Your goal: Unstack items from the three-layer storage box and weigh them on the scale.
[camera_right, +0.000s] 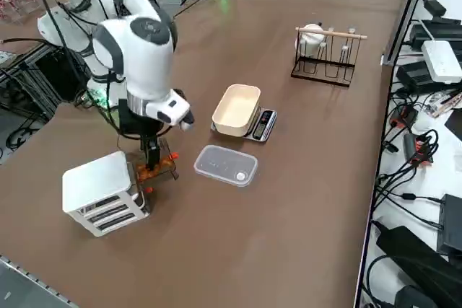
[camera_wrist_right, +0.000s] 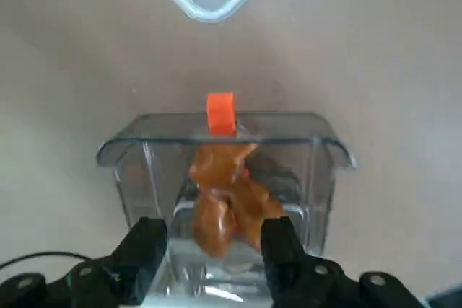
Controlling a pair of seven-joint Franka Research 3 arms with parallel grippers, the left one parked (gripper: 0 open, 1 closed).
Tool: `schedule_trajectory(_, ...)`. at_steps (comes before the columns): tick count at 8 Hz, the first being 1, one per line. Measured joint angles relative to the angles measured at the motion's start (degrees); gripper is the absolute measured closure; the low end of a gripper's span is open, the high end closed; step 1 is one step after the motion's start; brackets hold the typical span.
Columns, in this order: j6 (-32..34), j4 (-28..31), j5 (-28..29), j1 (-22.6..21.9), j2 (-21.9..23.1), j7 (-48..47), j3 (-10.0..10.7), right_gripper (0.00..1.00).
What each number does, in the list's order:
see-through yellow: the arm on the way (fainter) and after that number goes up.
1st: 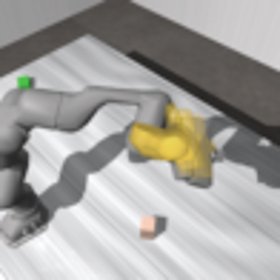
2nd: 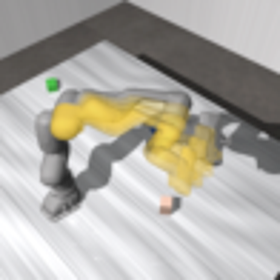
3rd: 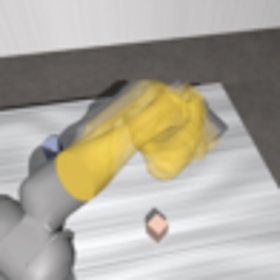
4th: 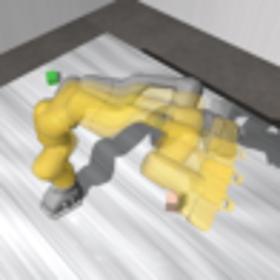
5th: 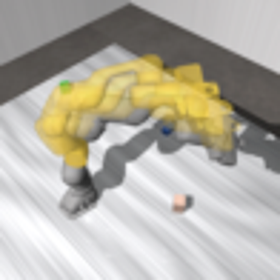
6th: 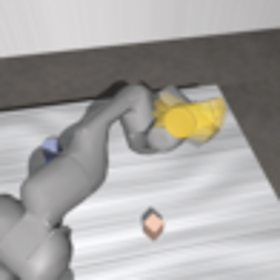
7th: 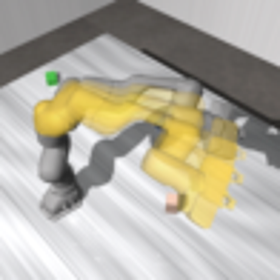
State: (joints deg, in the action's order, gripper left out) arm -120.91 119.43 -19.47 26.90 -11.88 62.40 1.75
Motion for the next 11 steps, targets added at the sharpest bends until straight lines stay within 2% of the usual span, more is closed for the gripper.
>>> schedule_trajectory(5,-4.0,0.1,1.1,0.0,-2.4,0.0,-0.2,0.19)
schedule_trajectory(7,-4.0,0.1,1.2,0.0,-2.6,-0.2,-0.2,0.22)
schedule_trajectory(8,-4.0,0.1,1.2,0.1,-2.7,-0.5,-0.2,0.34)
schedule_trajectory(9,-4.0,0.1,1.2,0.1,-2.7,-0.9,-0.2,0.39)
schedule_trajectory(11,-4.0,0.0,1.2,0.1,-2.6,-1.9,-0.2,0.64)
